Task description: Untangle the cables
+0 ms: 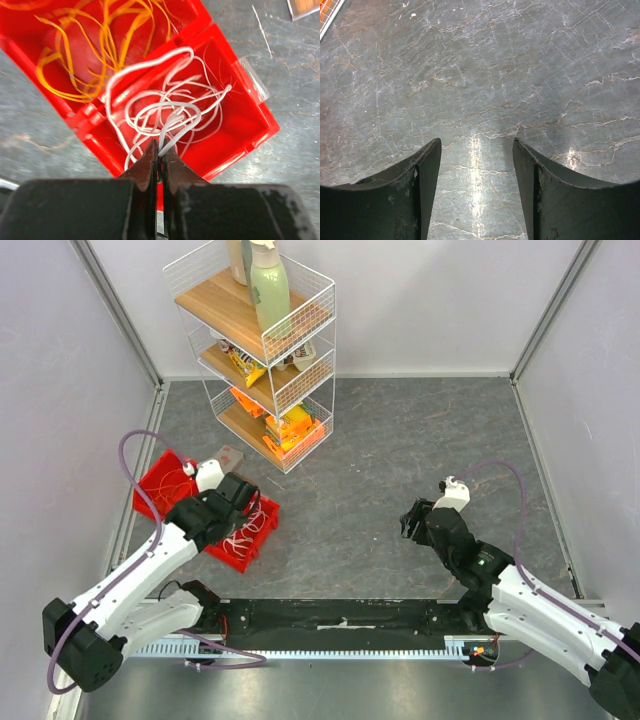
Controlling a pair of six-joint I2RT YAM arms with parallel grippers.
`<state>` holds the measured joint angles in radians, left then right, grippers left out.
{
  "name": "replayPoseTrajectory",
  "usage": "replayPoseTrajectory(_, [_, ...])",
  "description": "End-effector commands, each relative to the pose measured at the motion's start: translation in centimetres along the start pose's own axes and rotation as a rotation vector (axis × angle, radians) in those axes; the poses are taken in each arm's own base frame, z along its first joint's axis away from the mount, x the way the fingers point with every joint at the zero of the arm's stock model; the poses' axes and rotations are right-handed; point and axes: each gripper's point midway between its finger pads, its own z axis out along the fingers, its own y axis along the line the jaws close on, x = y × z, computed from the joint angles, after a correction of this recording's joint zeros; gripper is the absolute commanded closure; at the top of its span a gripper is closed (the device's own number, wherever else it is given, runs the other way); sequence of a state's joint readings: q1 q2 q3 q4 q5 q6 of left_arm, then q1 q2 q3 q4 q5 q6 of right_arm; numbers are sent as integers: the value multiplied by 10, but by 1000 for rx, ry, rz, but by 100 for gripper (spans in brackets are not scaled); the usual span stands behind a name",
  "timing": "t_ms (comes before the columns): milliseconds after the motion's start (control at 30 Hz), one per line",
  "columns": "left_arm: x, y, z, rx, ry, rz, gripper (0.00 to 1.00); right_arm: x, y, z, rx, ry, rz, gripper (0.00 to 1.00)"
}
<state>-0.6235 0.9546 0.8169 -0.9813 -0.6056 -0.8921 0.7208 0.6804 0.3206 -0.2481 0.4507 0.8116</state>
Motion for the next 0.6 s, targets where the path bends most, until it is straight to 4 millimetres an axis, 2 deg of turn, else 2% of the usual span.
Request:
replayPoseTrajectory(0, [37,-32,17,106,149,-264,98,-13,6,-3,-25,-48,29,33])
replayPoseTrajectory(67, [64,-36,28,122,224,-283,98,-12,6,-3,-24,-44,30,33])
replayPoseTrajectory(133, [74,-39,34,140,241,-308,99,-12,7,-3,-28,-39,26,33])
replayPoseTrajectory(200, [70,-45,35,178,224,-295,98,-11,7,-2,-29,-33,17,33])
replayPoseTrajectory(267, [57,-47,27,197,200,-293,98,-12,8,-2,-33,-32,7,33])
replayPoseTrajectory(300, [48,-48,21,204,180,-293,93,-12,10,-3,-36,-31,0,33])
replayPoseTrajectory(333, [38,-47,15,207,155,-294,81,-14,10,-3,-37,-35,-3,33])
replayPoseTrajectory(433, [3,-42,-12,234,73,-320,22,-15,10,-3,-37,-36,-17,33])
replayPoseTrajectory(467, [-10,-41,-22,254,40,-330,15,-16,11,-3,-39,-38,-20,33])
replayPoseTrajectory(567, [-45,-38,-57,356,-66,-342,8,-18,11,-3,-40,-39,-51,33])
